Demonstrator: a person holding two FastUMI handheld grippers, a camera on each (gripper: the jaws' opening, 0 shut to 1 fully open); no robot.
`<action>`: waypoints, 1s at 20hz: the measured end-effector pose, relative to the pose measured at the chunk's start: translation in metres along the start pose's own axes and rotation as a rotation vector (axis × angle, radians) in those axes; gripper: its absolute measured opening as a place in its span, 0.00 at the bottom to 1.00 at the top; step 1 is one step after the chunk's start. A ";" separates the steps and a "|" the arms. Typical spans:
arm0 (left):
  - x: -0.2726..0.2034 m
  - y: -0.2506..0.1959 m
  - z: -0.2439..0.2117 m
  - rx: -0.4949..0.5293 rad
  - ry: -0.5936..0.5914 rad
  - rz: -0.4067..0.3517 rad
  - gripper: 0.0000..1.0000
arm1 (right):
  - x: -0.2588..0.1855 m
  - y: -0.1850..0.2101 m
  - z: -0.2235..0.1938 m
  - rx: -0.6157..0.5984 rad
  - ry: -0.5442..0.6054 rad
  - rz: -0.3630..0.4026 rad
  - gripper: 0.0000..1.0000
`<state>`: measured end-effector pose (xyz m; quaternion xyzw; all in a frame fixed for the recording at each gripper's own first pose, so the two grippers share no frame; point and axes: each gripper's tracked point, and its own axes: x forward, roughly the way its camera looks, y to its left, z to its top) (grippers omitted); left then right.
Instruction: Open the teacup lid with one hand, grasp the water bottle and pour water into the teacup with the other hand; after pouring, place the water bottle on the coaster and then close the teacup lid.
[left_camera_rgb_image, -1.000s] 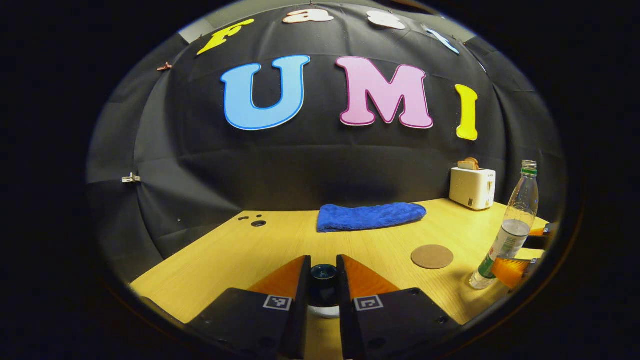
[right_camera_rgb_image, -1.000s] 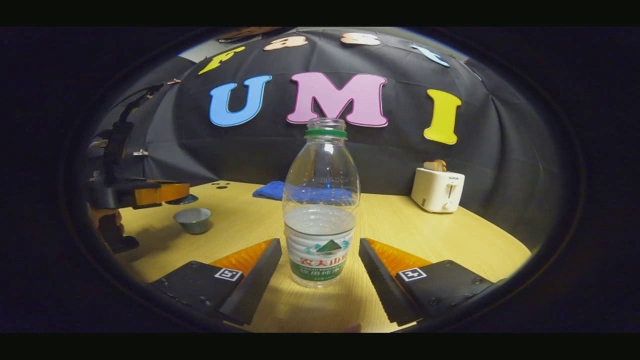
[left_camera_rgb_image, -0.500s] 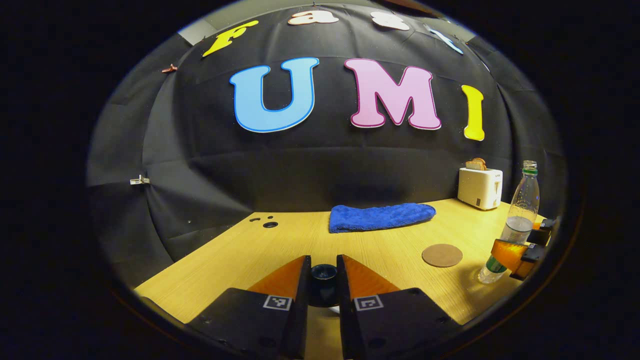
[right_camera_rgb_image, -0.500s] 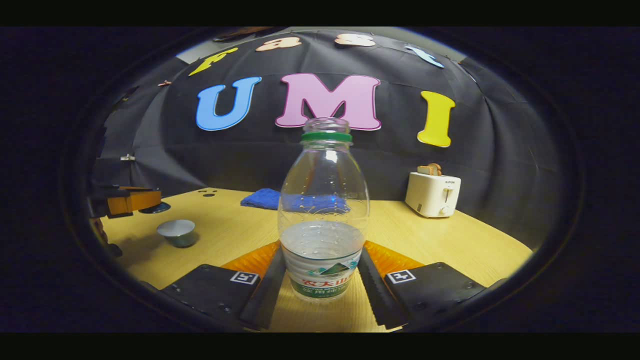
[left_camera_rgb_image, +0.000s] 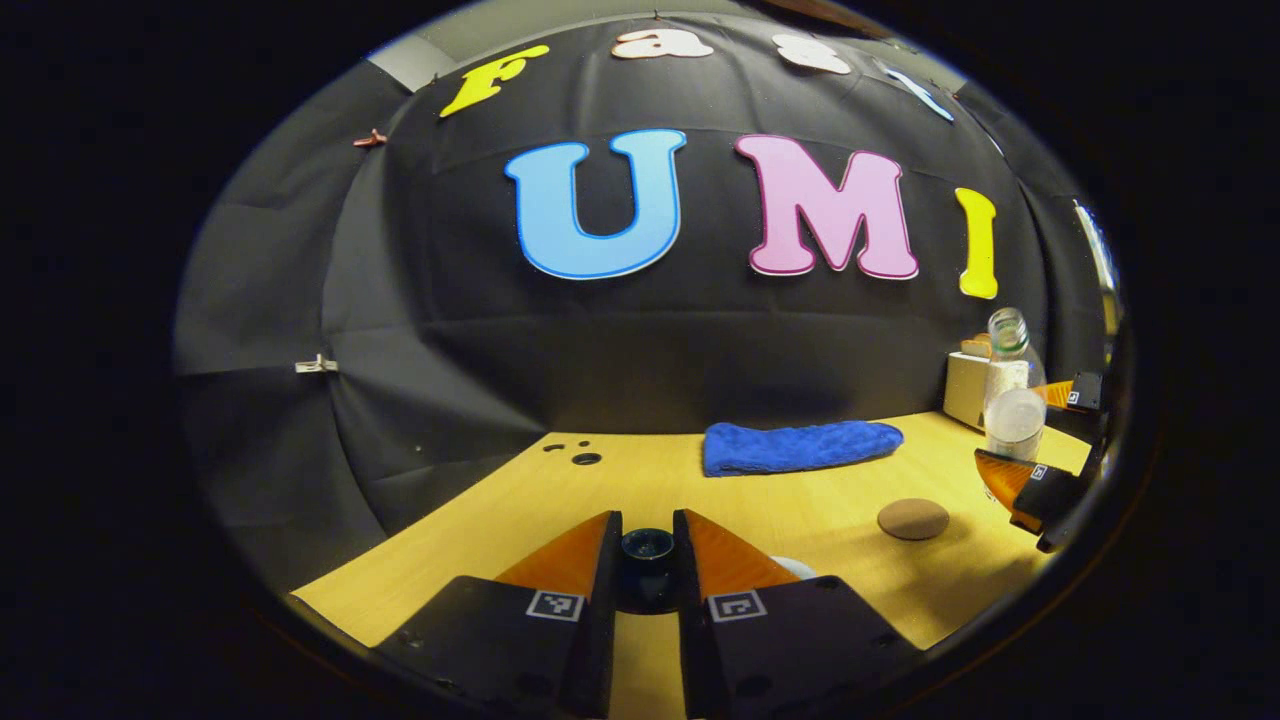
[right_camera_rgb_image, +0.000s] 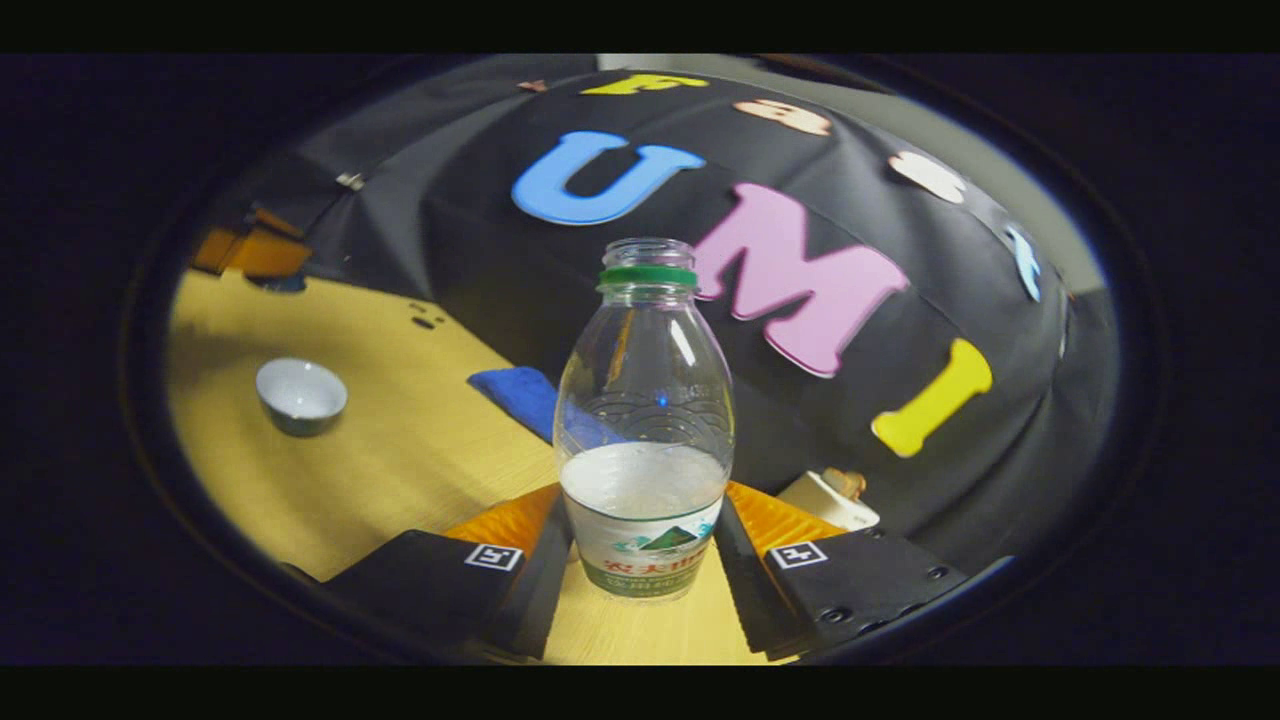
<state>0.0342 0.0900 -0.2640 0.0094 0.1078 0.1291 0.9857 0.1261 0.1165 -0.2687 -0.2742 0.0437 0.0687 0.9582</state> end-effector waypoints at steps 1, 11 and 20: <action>-0.003 0.009 -0.001 -0.003 -0.001 0.016 0.34 | 0.005 0.009 0.005 -0.059 -0.003 0.019 0.74; -0.031 0.063 -0.012 -0.025 0.013 0.114 0.27 | 0.026 0.053 0.015 -0.459 -0.008 0.097 0.74; -0.035 0.073 -0.021 -0.027 0.028 0.132 0.30 | 0.036 0.068 0.014 -0.687 -0.006 0.127 0.73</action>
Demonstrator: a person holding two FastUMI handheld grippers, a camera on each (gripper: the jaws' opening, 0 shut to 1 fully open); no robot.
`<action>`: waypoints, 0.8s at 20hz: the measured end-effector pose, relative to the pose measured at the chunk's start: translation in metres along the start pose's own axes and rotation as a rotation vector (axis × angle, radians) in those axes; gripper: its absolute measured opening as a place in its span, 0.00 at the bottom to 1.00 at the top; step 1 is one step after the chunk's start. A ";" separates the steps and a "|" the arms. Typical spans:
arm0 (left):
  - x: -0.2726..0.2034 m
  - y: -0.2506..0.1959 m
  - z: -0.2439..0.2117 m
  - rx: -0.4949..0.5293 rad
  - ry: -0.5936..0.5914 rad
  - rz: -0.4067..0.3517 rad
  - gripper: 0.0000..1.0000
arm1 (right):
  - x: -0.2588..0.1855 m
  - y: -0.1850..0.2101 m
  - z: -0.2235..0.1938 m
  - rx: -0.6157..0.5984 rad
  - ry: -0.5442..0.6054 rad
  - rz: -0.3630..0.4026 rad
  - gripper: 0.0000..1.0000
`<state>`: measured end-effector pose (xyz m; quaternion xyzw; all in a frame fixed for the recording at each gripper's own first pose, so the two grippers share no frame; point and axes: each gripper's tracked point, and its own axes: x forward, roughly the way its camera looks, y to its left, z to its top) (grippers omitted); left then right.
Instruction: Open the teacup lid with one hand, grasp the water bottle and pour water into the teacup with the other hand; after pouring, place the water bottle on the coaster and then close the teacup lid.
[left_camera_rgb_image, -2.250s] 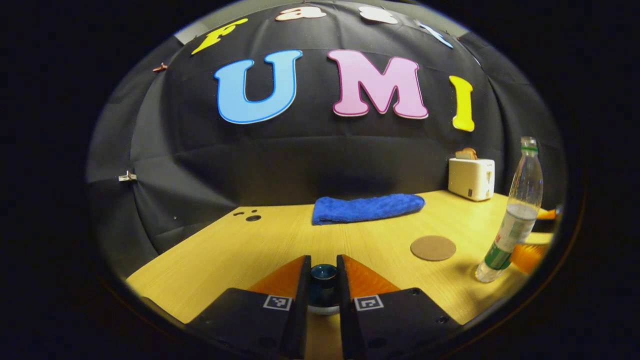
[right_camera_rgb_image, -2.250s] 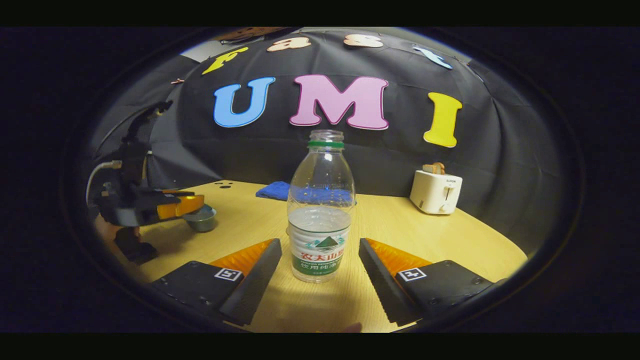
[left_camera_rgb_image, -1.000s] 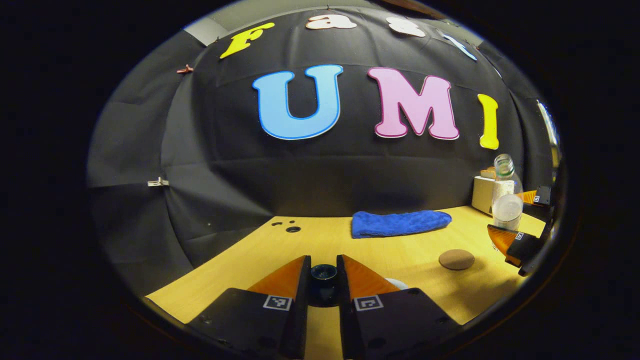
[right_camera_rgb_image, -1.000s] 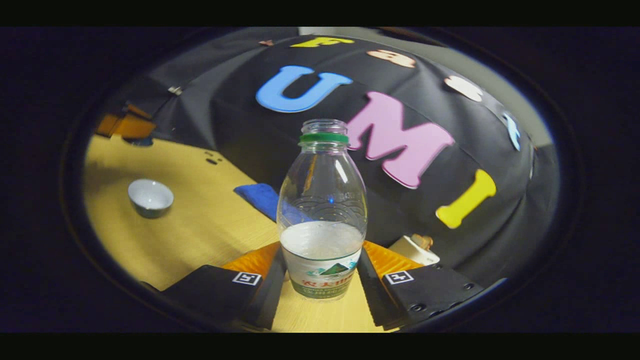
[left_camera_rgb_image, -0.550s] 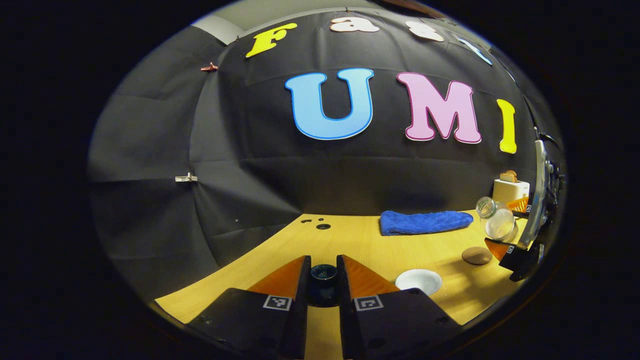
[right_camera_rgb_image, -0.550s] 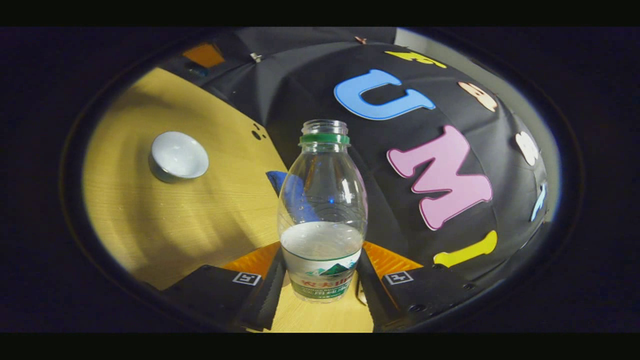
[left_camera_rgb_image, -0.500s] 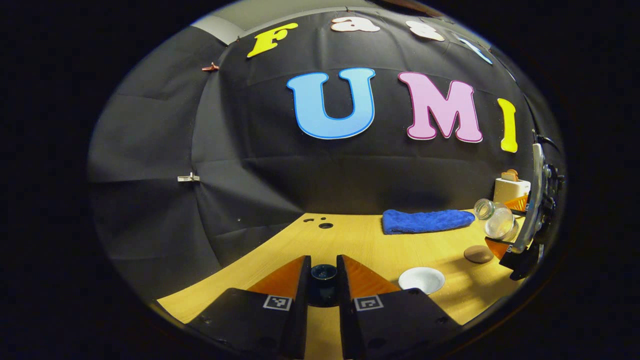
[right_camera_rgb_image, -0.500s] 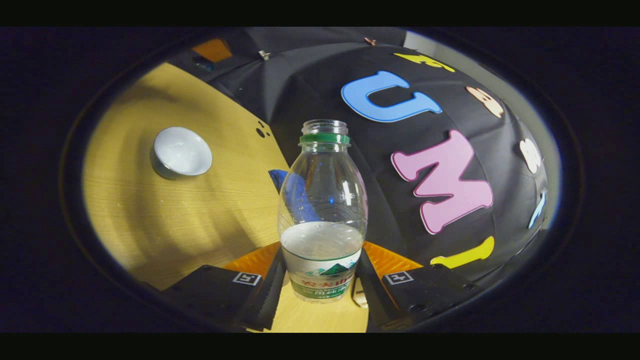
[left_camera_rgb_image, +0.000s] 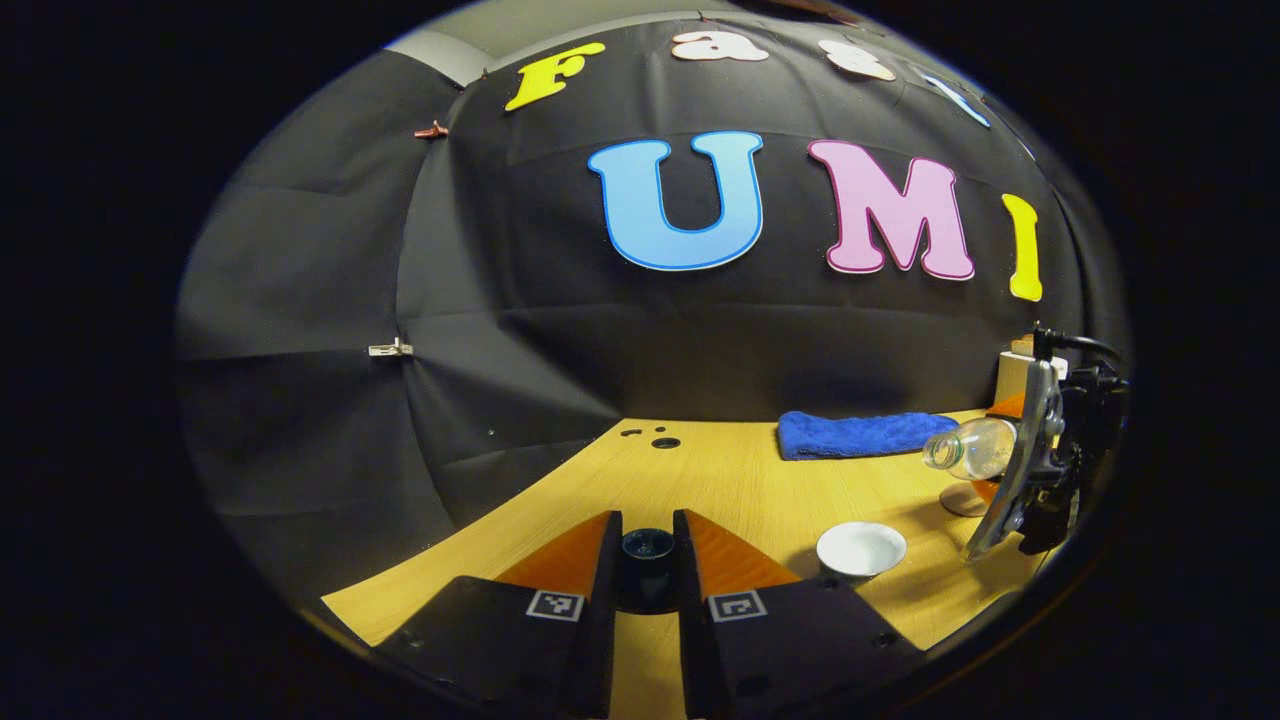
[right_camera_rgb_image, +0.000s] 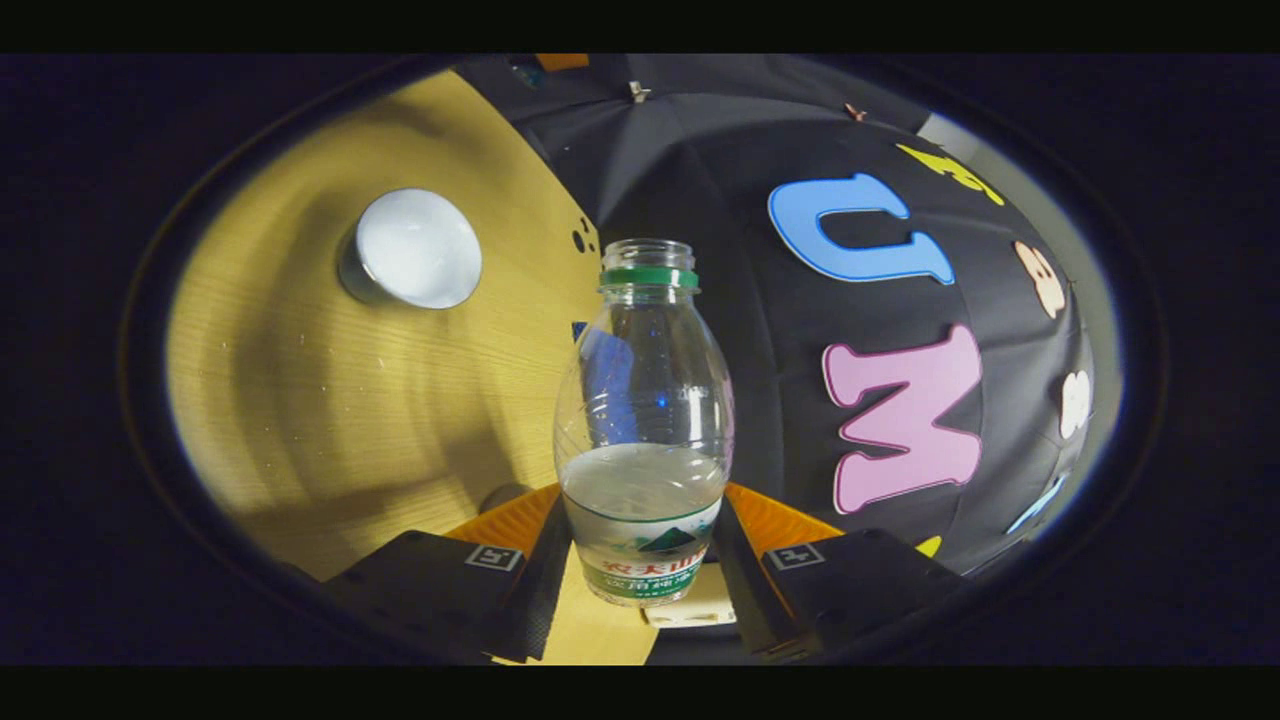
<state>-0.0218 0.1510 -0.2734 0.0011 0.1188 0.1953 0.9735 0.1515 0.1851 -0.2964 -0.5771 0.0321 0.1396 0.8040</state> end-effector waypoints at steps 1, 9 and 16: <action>0.000 0.000 0.000 -0.002 0.001 -0.001 0.30 | 0.001 -0.001 0.003 -0.028 -0.006 -0.002 0.73; 0.005 -0.003 -0.005 -0.005 0.008 -0.010 0.30 | 0.006 0.002 0.014 -0.235 -0.034 -0.013 0.73; 0.005 -0.005 -0.009 0.003 0.005 -0.018 0.27 | 0.011 -0.002 0.020 -0.355 -0.047 -0.019 0.73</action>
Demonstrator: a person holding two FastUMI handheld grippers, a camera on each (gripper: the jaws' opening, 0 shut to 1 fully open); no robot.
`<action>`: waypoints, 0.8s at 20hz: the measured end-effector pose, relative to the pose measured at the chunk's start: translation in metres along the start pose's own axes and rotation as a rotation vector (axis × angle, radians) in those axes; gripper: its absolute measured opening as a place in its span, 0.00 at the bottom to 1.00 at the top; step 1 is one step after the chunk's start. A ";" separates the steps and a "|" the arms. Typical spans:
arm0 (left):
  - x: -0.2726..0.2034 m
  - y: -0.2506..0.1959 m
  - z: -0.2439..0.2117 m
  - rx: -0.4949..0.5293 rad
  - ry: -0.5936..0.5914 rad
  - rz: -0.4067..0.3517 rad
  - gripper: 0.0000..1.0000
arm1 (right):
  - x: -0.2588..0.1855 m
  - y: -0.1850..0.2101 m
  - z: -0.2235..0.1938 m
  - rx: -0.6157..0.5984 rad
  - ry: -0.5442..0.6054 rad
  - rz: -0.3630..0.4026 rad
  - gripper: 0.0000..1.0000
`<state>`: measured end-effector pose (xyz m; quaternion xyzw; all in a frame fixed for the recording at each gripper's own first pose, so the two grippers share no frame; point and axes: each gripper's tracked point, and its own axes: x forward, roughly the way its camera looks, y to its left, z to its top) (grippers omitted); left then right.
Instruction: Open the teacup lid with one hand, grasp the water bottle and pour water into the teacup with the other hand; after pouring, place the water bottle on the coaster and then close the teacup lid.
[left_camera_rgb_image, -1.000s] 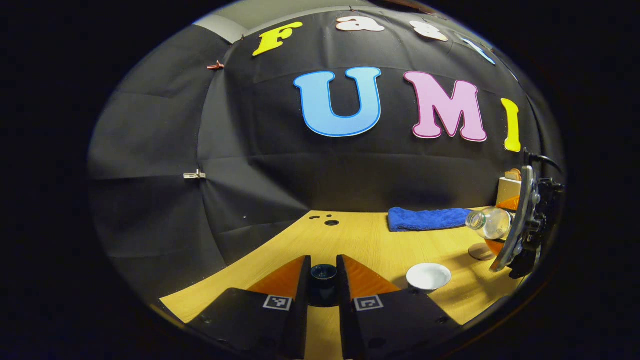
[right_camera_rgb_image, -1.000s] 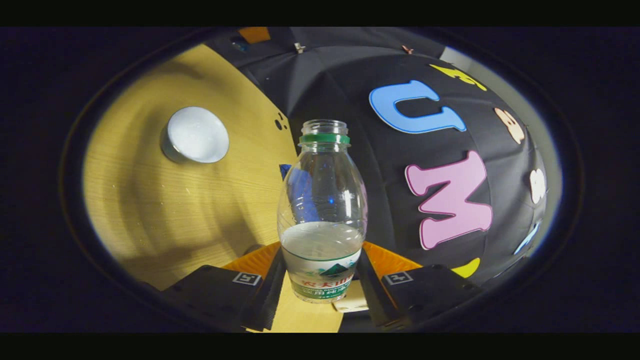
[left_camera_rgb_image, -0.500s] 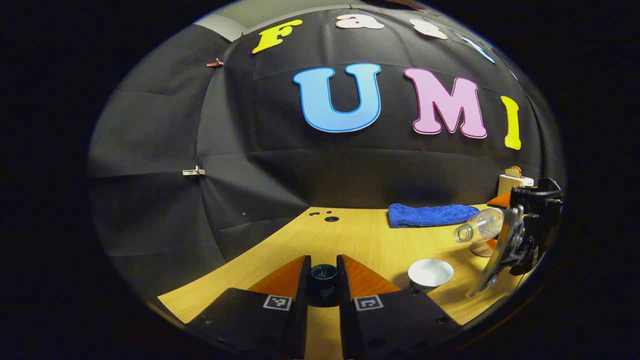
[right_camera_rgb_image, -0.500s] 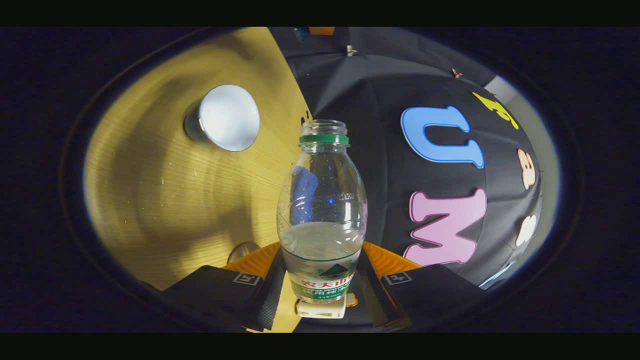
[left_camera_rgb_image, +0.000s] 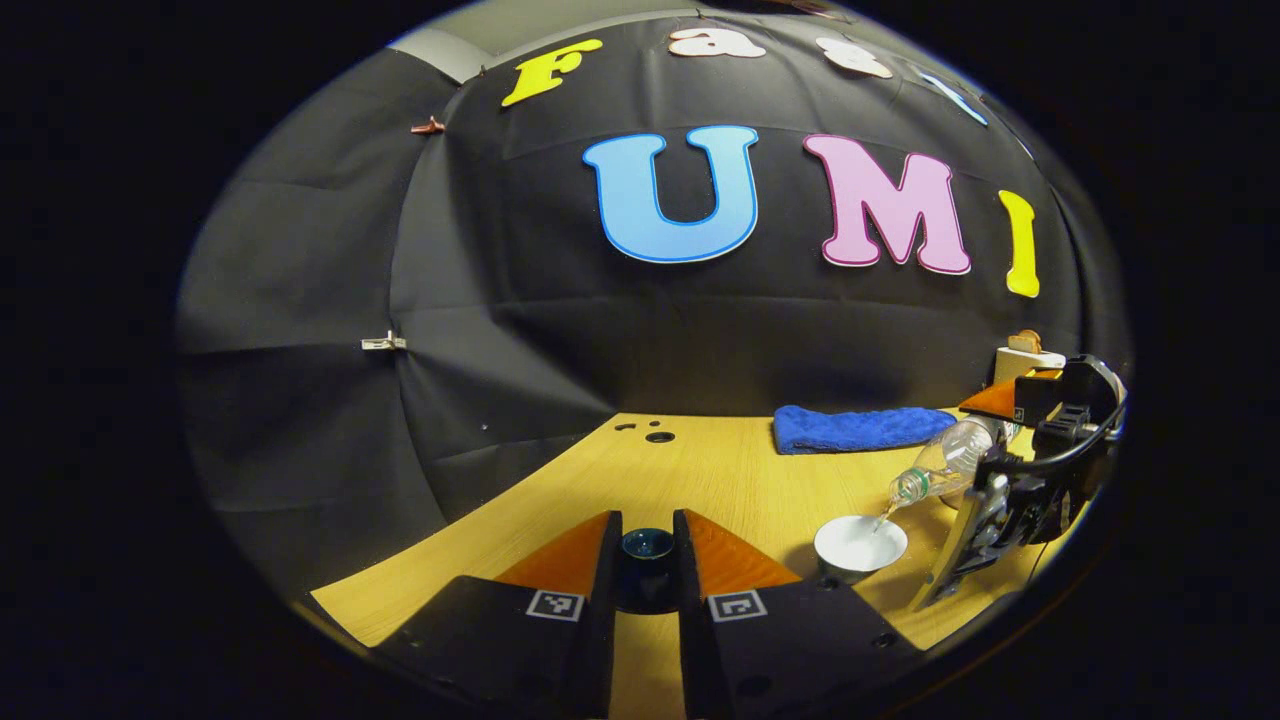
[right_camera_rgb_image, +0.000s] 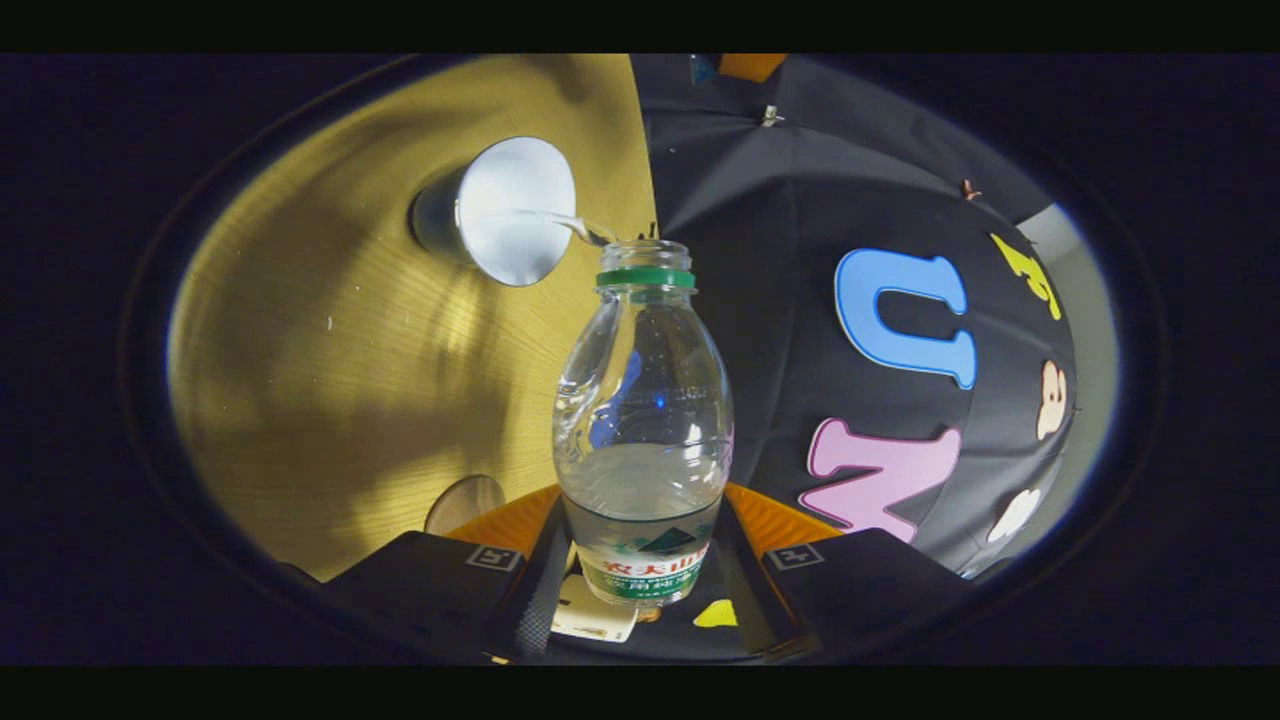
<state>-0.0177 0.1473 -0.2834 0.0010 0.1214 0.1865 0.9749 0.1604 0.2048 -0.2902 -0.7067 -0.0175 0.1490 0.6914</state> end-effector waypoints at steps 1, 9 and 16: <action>-0.001 0.001 0.001 0.002 -0.002 0.000 0.27 | 0.003 -0.001 0.001 -0.016 -0.003 0.000 0.73; -0.001 -0.005 0.004 0.036 -0.017 -0.013 0.27 | 0.007 -0.006 0.006 -0.103 -0.026 -0.009 0.73; -0.003 -0.003 0.002 0.024 -0.015 -0.004 0.30 | 0.011 -0.023 0.016 -0.219 -0.093 -0.067 0.73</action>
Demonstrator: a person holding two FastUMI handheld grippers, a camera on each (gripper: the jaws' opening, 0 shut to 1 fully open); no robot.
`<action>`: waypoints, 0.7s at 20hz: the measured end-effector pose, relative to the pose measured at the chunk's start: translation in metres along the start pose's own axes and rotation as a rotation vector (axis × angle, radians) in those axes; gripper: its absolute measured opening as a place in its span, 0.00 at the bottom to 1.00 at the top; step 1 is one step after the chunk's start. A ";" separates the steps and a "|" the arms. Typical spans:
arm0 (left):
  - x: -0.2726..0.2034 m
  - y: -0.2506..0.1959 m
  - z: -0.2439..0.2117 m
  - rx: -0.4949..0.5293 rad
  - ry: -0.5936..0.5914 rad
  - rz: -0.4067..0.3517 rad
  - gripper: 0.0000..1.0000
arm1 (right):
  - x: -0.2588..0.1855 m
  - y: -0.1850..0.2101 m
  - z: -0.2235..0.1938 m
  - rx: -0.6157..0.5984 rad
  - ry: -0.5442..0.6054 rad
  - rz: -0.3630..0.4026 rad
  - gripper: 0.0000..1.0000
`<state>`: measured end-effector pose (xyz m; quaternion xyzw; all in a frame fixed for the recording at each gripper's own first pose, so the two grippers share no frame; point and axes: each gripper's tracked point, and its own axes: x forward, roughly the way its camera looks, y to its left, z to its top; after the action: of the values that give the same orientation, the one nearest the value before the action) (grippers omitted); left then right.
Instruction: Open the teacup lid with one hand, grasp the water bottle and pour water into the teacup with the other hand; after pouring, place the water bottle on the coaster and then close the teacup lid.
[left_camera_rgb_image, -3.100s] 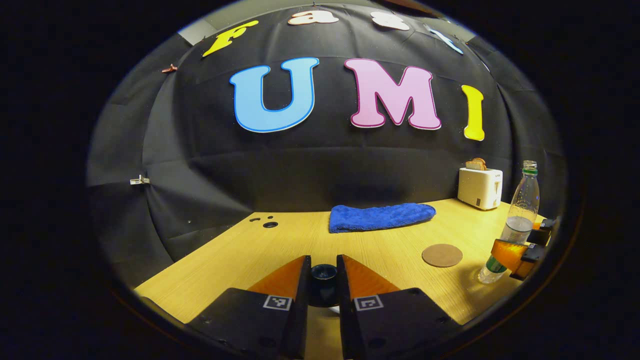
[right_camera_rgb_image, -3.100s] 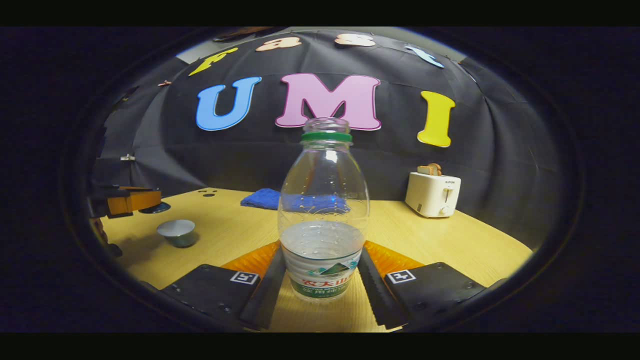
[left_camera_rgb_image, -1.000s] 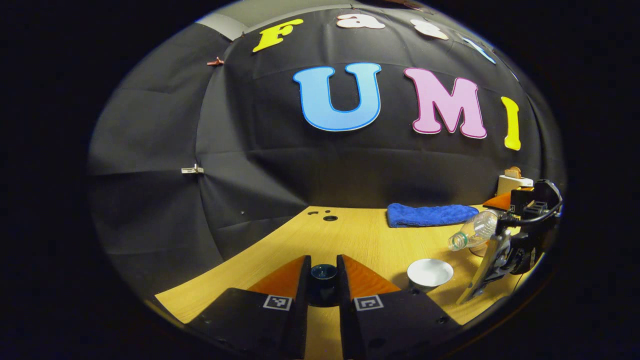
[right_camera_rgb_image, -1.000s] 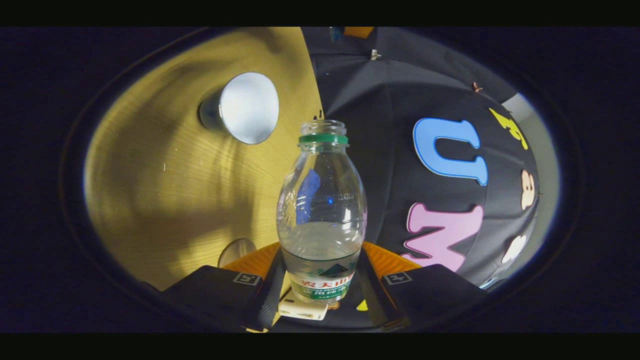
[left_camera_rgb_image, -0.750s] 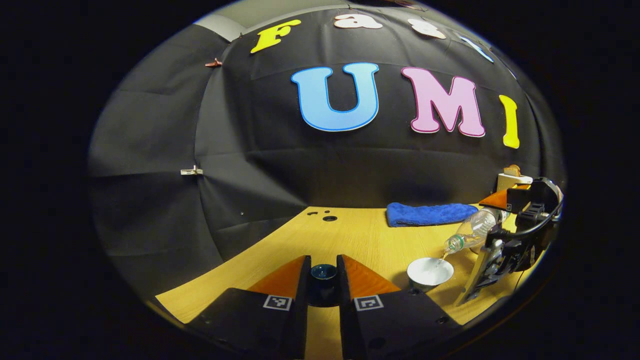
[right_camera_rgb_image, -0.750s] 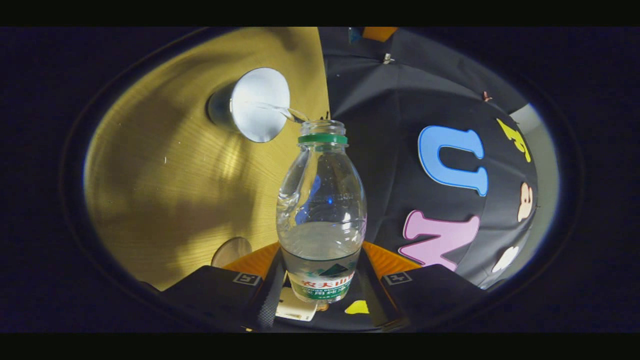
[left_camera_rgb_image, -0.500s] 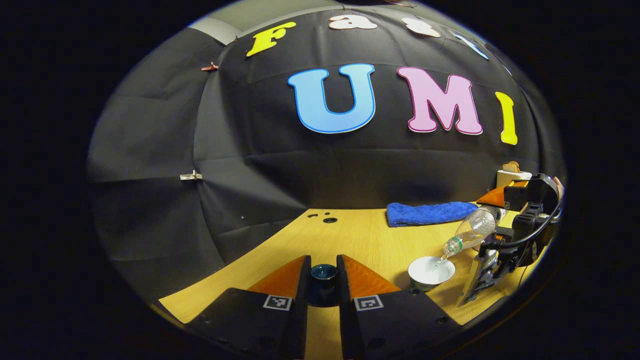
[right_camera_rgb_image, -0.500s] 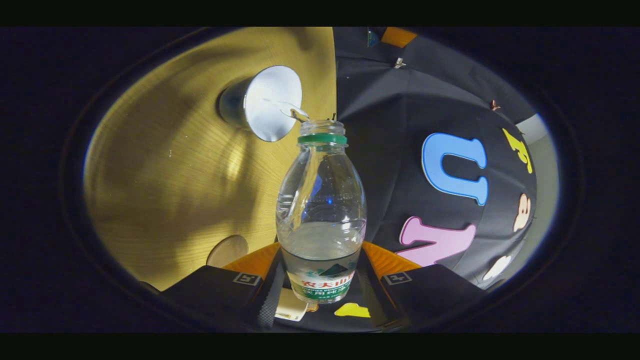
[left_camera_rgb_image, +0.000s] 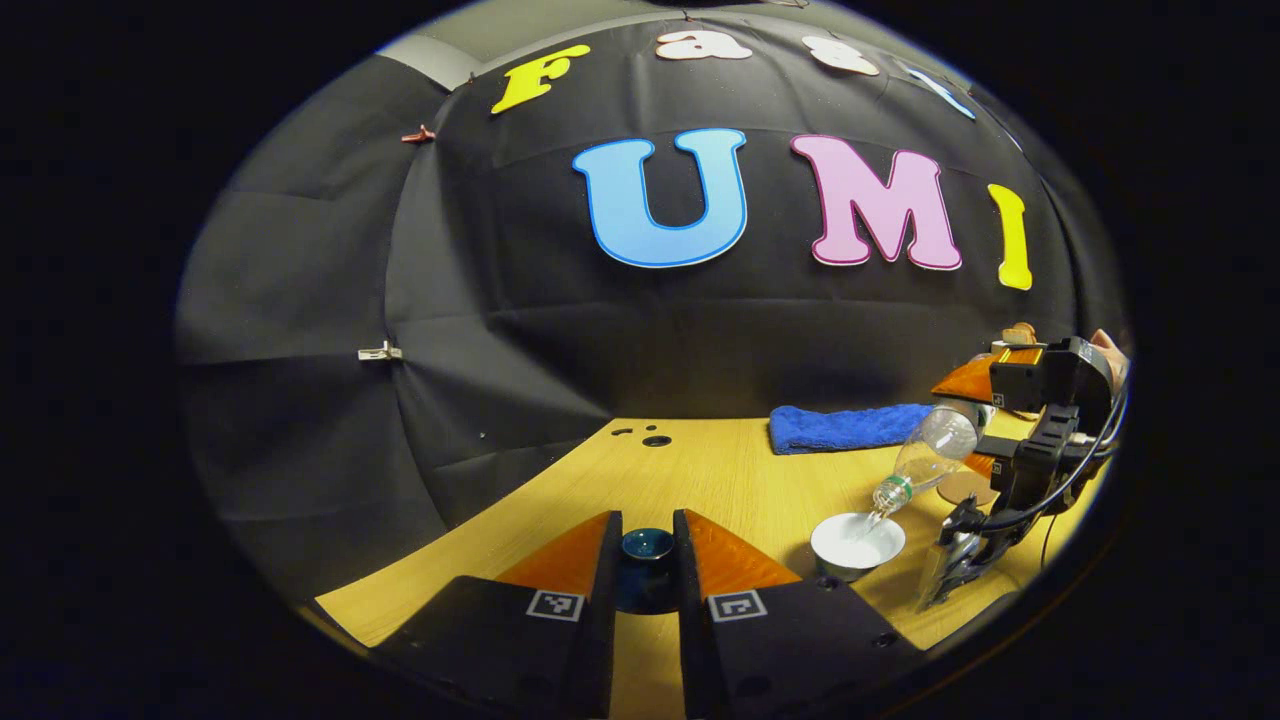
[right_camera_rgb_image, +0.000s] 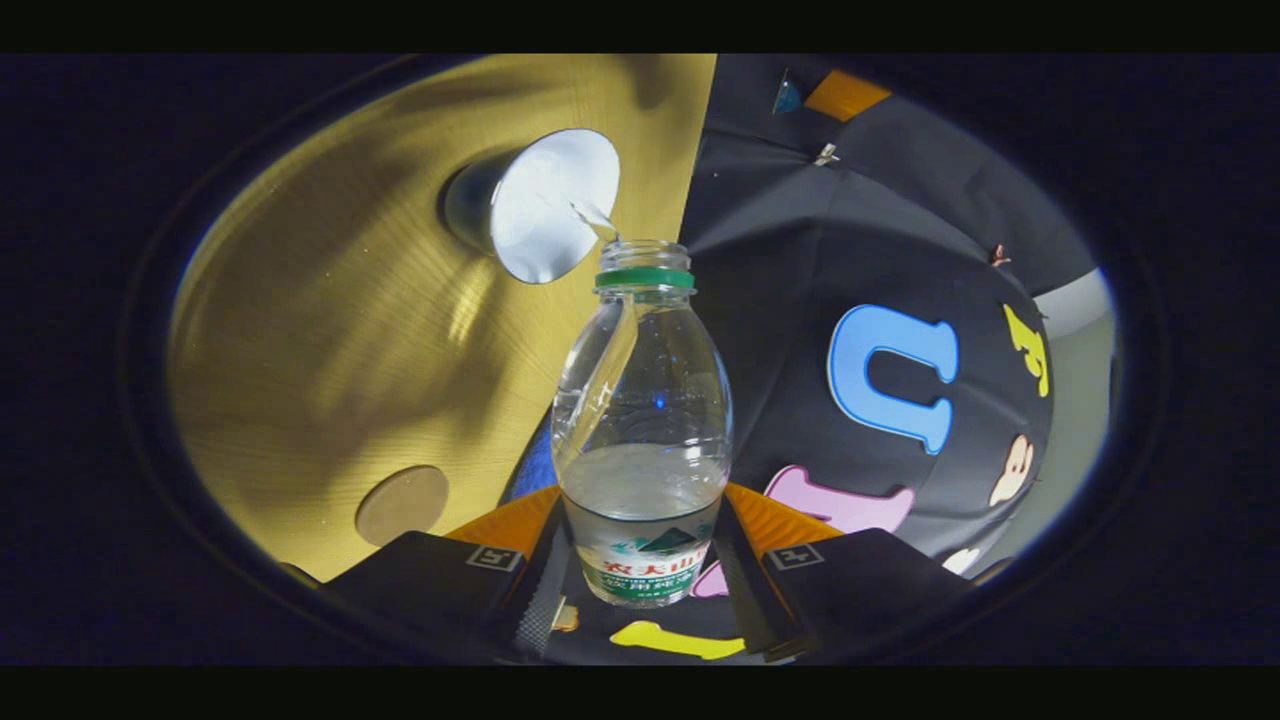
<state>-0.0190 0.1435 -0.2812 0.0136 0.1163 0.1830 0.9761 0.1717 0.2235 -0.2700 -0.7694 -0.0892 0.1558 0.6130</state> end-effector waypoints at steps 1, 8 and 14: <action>-0.001 -0.001 -0.001 -0.003 0.001 0.001 0.30 | 0.001 0.000 -0.001 -0.007 -0.004 -0.005 0.73; -0.006 -0.004 -0.004 -0.004 0.004 -0.007 0.30 | 0.006 -0.014 0.004 -0.116 -0.057 -0.069 0.73; -0.010 -0.002 -0.007 -0.008 0.004 -0.008 0.27 | 0.010 -0.030 0.011 -0.225 -0.128 -0.148 0.72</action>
<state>-0.0291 0.1375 -0.2858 0.0087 0.1176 0.1795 0.9767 0.1782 0.2441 -0.2444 -0.8130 -0.2014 0.1481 0.5259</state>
